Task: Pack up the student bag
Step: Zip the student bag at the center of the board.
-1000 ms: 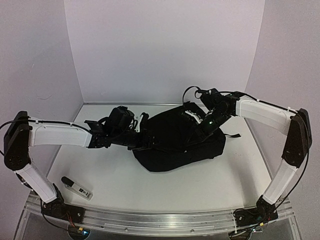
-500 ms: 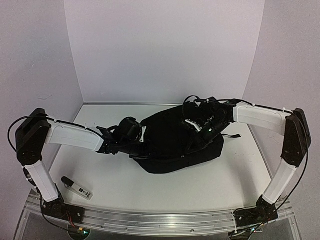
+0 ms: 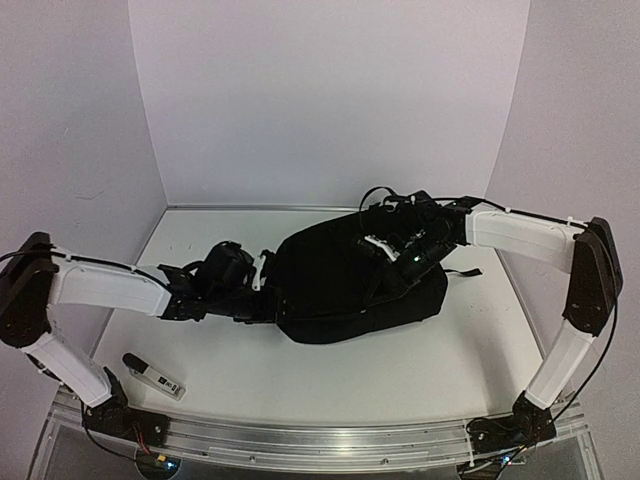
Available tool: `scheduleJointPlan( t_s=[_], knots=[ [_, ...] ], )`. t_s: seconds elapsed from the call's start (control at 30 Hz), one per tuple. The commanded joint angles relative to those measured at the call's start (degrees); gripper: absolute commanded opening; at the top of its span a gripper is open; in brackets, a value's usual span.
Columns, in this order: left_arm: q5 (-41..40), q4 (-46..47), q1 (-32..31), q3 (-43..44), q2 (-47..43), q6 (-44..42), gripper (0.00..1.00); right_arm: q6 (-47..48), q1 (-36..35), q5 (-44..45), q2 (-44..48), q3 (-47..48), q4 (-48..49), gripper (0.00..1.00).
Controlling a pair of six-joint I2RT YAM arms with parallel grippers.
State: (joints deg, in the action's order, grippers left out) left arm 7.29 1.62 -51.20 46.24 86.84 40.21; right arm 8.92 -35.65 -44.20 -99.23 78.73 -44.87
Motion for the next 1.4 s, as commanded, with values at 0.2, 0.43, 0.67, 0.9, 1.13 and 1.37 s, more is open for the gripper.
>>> scheduleJointPlan(
  t_s=[0.2,0.43,0.67,0.9,1.13,1.37],
  knots=[
    [2.0,2.29,-3.63,7.36,-1.2,-9.28,0.74,0.0,-1.46,-2.31,2.16,4.07,-1.07,0.4],
    [3.75,-1.19,-6.85,18.37,9.21,-11.27,0.74,-0.65,4.85,1.35,10.44,-0.56,-1.11,0.56],
    [6.75,-2.34,-6.81,23.57,14.42,-5.68,0.67,2.51,9.07,8.32,14.14,-7.44,-0.9,0.56],
    [6.67,-2.0,-6.85,25.58,18.76,2.39,0.56,4.34,9.1,10.68,14.85,-9.22,-0.79,0.54],
    [5.8,-2.49,-6.93,27.39,22.49,6.41,0.52,4.99,9.08,11.15,15.1,-10.49,-0.51,0.54],
    [7.38,1.07,-6.94,28.28,25.38,8.2,0.5,4.95,9.11,10.77,15.55,-11.19,-0.5,0.54]
  ],
)
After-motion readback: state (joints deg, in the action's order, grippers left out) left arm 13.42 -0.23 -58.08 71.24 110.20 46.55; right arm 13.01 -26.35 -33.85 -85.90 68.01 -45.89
